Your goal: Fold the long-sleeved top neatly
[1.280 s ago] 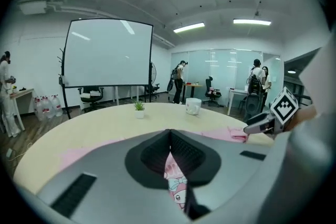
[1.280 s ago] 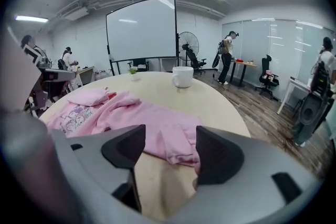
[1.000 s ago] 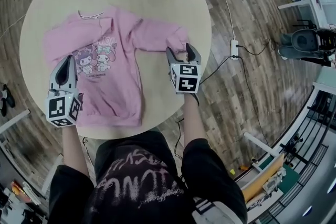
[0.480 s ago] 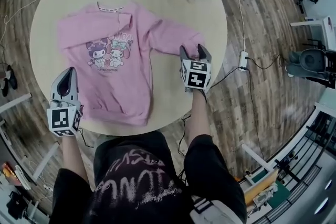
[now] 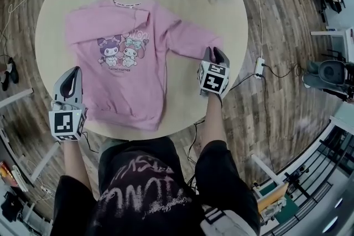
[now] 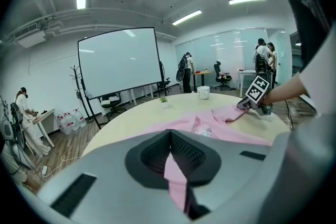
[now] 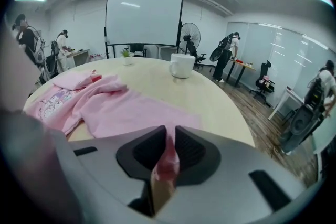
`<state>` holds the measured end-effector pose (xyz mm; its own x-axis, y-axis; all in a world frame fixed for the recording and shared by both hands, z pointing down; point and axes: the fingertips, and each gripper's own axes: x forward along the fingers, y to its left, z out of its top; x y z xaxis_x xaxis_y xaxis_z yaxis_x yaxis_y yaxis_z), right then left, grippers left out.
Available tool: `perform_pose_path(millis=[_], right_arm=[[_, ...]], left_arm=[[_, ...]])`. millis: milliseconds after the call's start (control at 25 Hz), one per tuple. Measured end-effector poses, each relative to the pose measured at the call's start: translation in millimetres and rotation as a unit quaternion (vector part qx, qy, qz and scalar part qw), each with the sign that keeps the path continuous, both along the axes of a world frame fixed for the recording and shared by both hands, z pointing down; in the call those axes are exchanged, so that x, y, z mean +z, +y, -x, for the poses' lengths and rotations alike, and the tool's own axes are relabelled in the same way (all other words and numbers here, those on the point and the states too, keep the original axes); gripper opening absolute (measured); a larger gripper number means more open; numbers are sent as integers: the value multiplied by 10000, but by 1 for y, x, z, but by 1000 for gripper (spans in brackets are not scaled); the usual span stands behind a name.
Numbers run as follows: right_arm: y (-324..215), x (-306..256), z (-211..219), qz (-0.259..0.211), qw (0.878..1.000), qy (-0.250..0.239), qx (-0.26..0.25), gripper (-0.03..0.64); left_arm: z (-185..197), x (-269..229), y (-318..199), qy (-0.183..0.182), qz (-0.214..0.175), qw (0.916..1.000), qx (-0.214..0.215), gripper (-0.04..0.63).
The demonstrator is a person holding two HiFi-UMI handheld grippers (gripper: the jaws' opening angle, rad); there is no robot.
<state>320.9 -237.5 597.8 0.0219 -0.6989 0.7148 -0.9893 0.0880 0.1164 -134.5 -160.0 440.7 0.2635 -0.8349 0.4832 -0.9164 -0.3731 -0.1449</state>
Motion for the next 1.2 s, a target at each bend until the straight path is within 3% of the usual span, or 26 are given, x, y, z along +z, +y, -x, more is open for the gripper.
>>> perform_pose_path(millis=[80, 480, 800, 1200], right_arm=[[-2, -4, -4, -63, 10000, 39, 61, 25], [-2, -31, -26, -379, 9989, -67, 249, 12], [6, -85, -106, -880, 9929, 215, 777, 11], [28, -100, -189, -943, 9834, 264, 1528, 11]], left_arm=[[0, 1, 1, 18, 5, 10000, -5, 12], [-26, 5, 1, 93, 14, 9997, 238, 12], [-59, 9, -5, 313, 57, 9979, 571, 12], [-133, 15, -21, 252, 117, 9907, 1333, 12]])
